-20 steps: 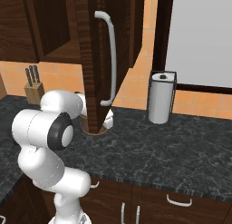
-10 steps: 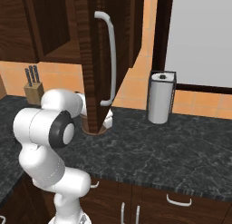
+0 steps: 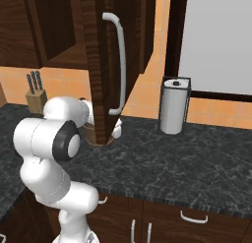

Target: Open the cabinet, pick up the bread from the cabinet and place it in the basket. Then move the basket to the dining counter.

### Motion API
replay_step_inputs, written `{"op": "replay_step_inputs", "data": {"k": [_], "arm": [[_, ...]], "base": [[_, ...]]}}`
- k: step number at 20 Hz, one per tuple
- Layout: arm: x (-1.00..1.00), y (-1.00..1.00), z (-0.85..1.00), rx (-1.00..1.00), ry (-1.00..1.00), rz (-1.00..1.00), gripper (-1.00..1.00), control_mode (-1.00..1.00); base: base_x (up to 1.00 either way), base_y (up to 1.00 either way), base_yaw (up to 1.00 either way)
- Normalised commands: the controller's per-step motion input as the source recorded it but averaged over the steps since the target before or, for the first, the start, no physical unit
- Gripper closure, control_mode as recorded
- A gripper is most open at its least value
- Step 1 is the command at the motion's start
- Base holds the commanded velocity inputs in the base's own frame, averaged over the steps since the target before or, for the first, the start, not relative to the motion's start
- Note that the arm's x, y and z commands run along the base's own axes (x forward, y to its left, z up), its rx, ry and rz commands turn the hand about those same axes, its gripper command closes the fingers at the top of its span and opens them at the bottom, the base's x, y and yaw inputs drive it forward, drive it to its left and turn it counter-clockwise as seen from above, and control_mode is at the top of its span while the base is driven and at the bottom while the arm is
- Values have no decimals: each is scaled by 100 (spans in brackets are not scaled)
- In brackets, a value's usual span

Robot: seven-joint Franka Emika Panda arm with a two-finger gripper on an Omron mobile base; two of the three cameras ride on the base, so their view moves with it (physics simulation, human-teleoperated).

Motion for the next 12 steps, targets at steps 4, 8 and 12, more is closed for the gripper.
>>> {"op": "replay_step_inputs", "data": {"k": [4,8,12], "arm": [[-67,19,1,0,-18,-5,100,-100],[-78,38,3,0,-18,-7,100,-100],[-88,17,45,0,-10,-18,100,-100]], "base": [[0,0,0],[0,0,0],[0,0,0]]}}
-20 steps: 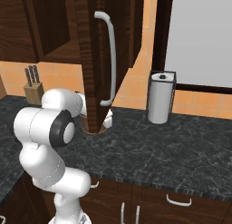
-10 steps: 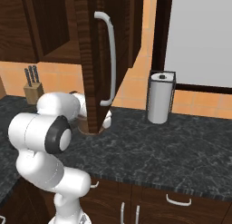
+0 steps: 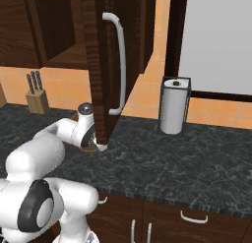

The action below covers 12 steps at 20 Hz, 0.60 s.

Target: Open the cabinet, pick up the bread from the cabinet and place it in the basket. Then move the basket to the dining counter.

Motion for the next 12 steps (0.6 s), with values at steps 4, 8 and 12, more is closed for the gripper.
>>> {"op": "replay_step_inputs", "data": {"k": [4,8,12], "arm": [[-96,-10,80,0,-1,-17,100,-100],[-78,-15,100,0,14,-9,100,-100],[-72,-24,100,0,23,-6,100,-100]], "base": [[0,0,0],[0,0,0],[0,0,0]]}}
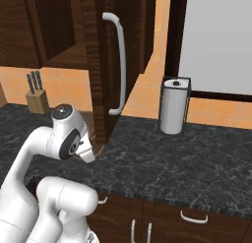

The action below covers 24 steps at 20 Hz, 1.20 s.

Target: Open the cabinet, pick up the bread from the cabinet and place it in the basket. Then move the basket to the dining counter.

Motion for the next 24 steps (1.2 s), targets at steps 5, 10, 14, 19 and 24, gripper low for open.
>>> {"op": "replay_step_inputs", "data": {"k": [5,10,14,19,24], "arm": [[-71,-22,100,1,8,-2,100,-100],[-59,2,99,4,-4,0,100,-100],[-61,0,73,2,-3,0,100,-100],[-48,0,35,0,0,0,100,-100],[-53,-34,5,0,-3,0,100,100]], "base": [[0,0,0],[0,0,0],[0,0,0],[0,0,0],[-20,-4,0]]}}
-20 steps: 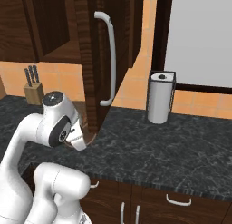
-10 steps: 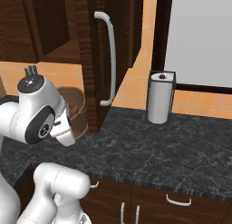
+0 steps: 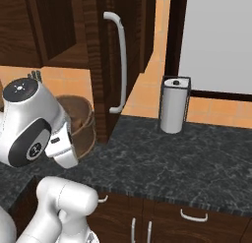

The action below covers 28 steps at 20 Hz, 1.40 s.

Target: Open the cabinet, pick up the bread from the cabinet and place it in the basket. Then move the basket to the dining counter.

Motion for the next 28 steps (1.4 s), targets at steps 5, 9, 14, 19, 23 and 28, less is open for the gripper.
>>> {"op": "replay_step_inputs", "data": {"k": [5,9,14,19,23,28], "arm": [[0,0,0,0,0,0,100,100],[0,0,0,0,0,0,100,100],[0,0,0,0,0,0,100,100],[0,0,0,0,0,0,100,100],[0,0,0,0,0,0,100,100],[0,0,0,0,0,0,100,100]], "base": [[-100,-20,-5],[-32,-37,-53],[0,-22,-89],[1,-48,-85],[0,-61,-84],[1,-66,-82]]}}
